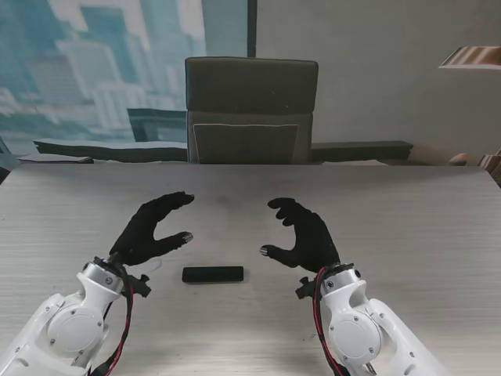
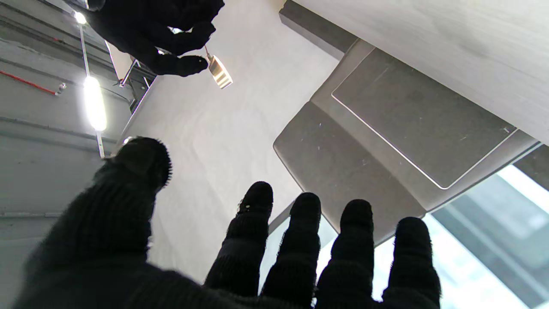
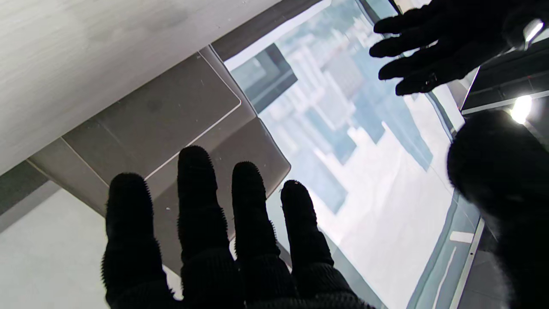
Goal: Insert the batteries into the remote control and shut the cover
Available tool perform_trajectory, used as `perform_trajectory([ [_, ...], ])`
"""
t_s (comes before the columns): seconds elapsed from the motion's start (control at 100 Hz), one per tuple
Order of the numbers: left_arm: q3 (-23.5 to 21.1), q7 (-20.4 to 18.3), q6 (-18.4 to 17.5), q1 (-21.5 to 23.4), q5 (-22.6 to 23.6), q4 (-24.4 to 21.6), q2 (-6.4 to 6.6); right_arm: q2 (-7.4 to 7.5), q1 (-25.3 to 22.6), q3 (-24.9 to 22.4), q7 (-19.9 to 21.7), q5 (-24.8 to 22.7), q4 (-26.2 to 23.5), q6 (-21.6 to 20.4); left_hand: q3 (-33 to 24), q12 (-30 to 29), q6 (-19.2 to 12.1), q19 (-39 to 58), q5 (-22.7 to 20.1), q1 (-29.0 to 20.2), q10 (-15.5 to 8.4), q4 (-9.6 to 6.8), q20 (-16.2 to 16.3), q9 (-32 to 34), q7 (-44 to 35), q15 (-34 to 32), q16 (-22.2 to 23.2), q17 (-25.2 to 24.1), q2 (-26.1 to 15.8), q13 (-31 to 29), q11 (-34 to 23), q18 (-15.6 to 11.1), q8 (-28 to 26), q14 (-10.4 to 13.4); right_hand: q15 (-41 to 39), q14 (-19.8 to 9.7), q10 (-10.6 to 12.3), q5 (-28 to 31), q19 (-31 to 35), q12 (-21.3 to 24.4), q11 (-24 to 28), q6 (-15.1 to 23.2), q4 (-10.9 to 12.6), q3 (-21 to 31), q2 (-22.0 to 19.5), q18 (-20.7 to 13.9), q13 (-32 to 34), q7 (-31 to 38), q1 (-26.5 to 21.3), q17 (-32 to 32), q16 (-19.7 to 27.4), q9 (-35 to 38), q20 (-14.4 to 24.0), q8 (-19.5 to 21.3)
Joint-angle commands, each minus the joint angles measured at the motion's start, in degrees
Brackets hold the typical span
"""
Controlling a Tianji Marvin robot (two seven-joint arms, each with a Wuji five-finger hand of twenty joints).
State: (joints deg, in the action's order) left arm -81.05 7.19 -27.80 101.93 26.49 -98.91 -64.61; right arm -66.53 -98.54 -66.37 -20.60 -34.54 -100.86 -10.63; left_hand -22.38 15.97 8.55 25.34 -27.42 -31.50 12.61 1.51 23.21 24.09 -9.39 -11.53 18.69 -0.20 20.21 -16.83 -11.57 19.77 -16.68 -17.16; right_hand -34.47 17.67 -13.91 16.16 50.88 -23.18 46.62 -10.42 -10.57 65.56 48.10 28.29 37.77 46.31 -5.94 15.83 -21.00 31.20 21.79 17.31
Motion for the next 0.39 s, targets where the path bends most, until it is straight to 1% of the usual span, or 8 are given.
perform_trajectory([
  [0.0, -0.07, -1.02, 0.33, 0.53, 0.36, -0.44, 0.07, -0.51, -0.09, 0.23, -0.15, 0.2, 0.04, -0.42, 0.27, -1.02, 0.12, -1.76, 0.79, 0.08, 0.64, -0.69, 1.41, -0.87, 1.02, 1.42, 0.07, -0.13, 0.74, 0.5, 1.19, 0.49, 0.81, -0.82, -1.17, -1.39, -1.25, 0.11, -0.56, 0.23, 0.3, -0.13, -1.72, 1.27, 1.19, 0.58, 0.05, 0.63, 1.81, 0.55, -0.6, -0.02, 1.0, -0.16],
  [0.07, -0.13, -1.36, 0.15, 0.62, 0.17, -0.45, 0.14, -0.8, 0.22, 0.45, -1.3, 0.4, 0.47, -0.36, 0.24, -1.01, 0.02, -1.89, 0.62, 0.07, 0.68, -0.69, 1.46, -0.65, 0.98, 1.4, 0.07, -0.1, 0.73, 0.38, 1.15, 0.49, 0.78, -0.92, -1.69, -1.35, -1.39, 0.33, -0.33, 0.14, 0.54, -0.18, -1.71, 1.42, 1.06, 0.68, 0.47, 0.74, 1.88, 0.73, -0.82, 0.38, 1.31, -0.09],
  [0.18, -0.57, -3.55, 0.1, 1.16, -0.67, -1.03, 0.55, -1.25, 0.83, 0.78, -2.77, 1.19, 1.26, -0.8, 0.29, -1.1, 0.0, -2.12, 0.64, 0.07, 0.8, -0.68, 1.57, -0.68, 1.07, 1.46, 0.03, -0.08, 0.47, 0.35, 1.37, 0.52, 0.77, -1.03, -2.69, -1.54, -1.3, 0.38, 0.54, -0.12, 1.17, -0.03, -1.71, 1.1, 0.27, 0.65, 0.9, 1.14, 2.29, 0.97, -1.26, 0.8, 1.89, 0.06],
  [0.38, -0.78, -4.0, 0.98, 1.97, -0.28, -1.85, 0.68, -1.68, 1.77, 0.78, -2.24, 4.57, 2.13, -1.43, 0.61, -1.15, 0.1, -2.36, 0.4, -0.18, 0.9, -0.74, 1.74, -0.32, 1.12, 1.54, -0.03, 0.01, 0.46, 0.27, 1.62, 0.53, 0.72, -1.1, -3.08, -1.31, -1.57, 0.62, 1.09, -0.16, 1.29, -0.02, -1.68, 1.0, -0.21, 0.77, 0.8, 1.39, 2.77, 0.56, -1.42, 1.0, 2.19, 0.03],
])
